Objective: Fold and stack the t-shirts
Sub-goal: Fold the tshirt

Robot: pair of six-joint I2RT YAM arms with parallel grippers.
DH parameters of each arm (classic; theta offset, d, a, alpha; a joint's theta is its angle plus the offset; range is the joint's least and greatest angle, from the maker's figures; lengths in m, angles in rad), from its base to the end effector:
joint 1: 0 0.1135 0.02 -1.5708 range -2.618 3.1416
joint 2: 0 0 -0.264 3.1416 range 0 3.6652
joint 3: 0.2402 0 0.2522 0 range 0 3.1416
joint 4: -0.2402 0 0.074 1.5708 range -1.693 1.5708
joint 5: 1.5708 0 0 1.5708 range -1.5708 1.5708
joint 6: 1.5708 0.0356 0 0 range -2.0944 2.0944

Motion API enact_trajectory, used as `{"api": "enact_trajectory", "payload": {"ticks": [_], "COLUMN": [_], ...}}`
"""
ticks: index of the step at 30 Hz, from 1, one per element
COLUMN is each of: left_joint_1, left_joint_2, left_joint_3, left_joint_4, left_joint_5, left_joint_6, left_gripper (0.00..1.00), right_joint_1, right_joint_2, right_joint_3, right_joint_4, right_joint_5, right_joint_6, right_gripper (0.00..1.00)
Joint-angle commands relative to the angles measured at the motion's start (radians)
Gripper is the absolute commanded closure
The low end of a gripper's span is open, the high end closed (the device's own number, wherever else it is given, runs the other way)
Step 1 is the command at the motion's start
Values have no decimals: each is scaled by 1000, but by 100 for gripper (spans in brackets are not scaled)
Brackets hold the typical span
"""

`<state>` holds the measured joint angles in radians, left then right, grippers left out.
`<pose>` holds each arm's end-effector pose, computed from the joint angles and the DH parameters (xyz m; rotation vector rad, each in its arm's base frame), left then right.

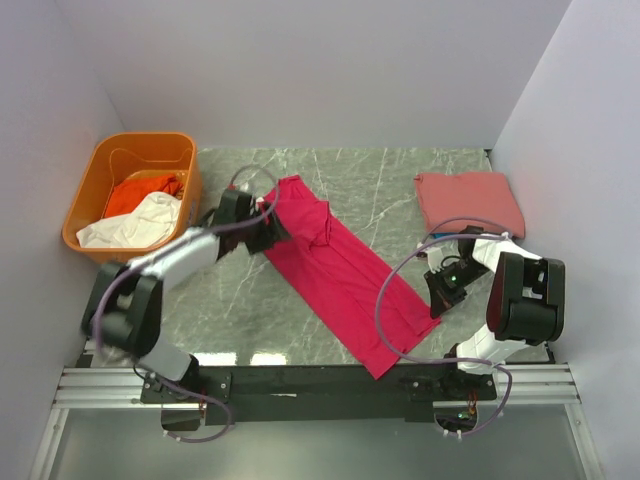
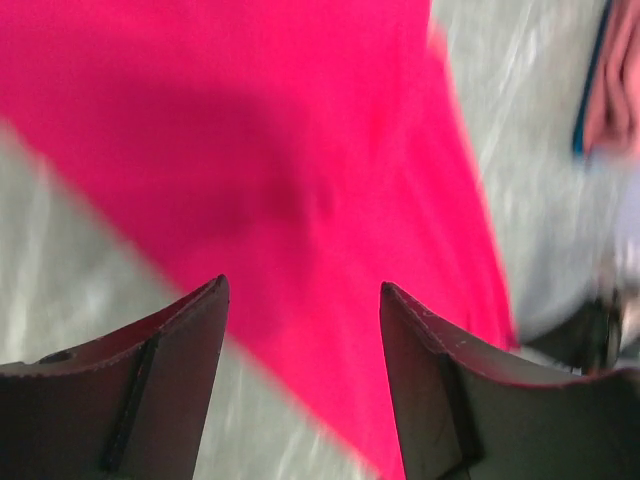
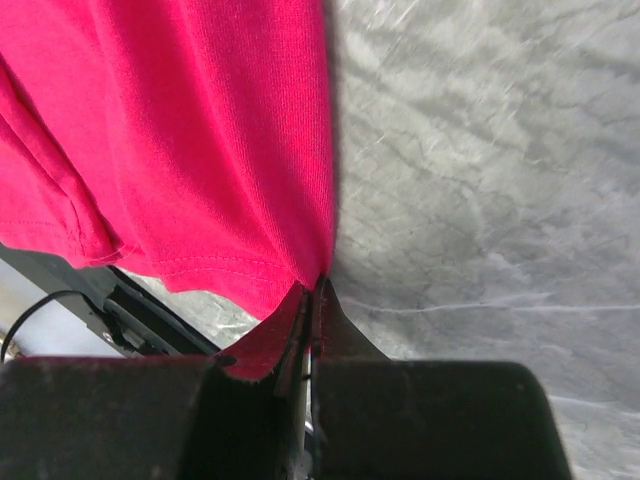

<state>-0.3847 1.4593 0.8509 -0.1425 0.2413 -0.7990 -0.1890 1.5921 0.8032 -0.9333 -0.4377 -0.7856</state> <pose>0.2798 -0.1225 0.2110 -0.3787 2.4318 -0.8431 0.2236 -0.0274 0.1409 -0.8304 2.8723 0.6937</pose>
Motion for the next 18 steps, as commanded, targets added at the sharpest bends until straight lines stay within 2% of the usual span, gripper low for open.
{"api": "enact_trajectory", "payload": {"ticks": [1,2,3,5,6,8,9,11,14,17,18], "left_joint_1": [32,33,35,35,38,43,43,46,43,43,43], "left_joint_2": [200,251,359,476,587,689,776,855,975,1026,1039], "left_joint_3": [290,435,512,673,827,1018,1071,1219,1350,1372,1373], "left_joint_4": [-37,-61,-113,-181,-212,-279,-292,-345,-391,-379,-378], "left_joint_5": [-131,-143,-143,-142,-149,-142,-140,-131,-149,-187,-198], "left_joint_6": [58,98,121,185,190,201,198,178,130,80,67], "left_gripper": [33,34,37,46,48,50,50,48,47,44,40], "right_joint_1": [-15,-21,-23,-27,-29,-29,-29,-29,-30,-30,-30], "right_joint_2": [23,26,26,28,28,28,26,32,48,68,72], "right_joint_3": [-36,-35,-33,-27,-24,-18,-15,-7,5,13,14], "right_joint_4": [31,31,31,30,28,22,21,19,18,17,19], "right_joint_5": [79,77,71,65,59,45,42,31,16,5,4], "right_joint_6": [-64,-67,-69,-70,-72,-75,-75,-76,-76,-78,-76], "right_gripper": [100,100,100,100,100,100,100,100,100,100,100]}}
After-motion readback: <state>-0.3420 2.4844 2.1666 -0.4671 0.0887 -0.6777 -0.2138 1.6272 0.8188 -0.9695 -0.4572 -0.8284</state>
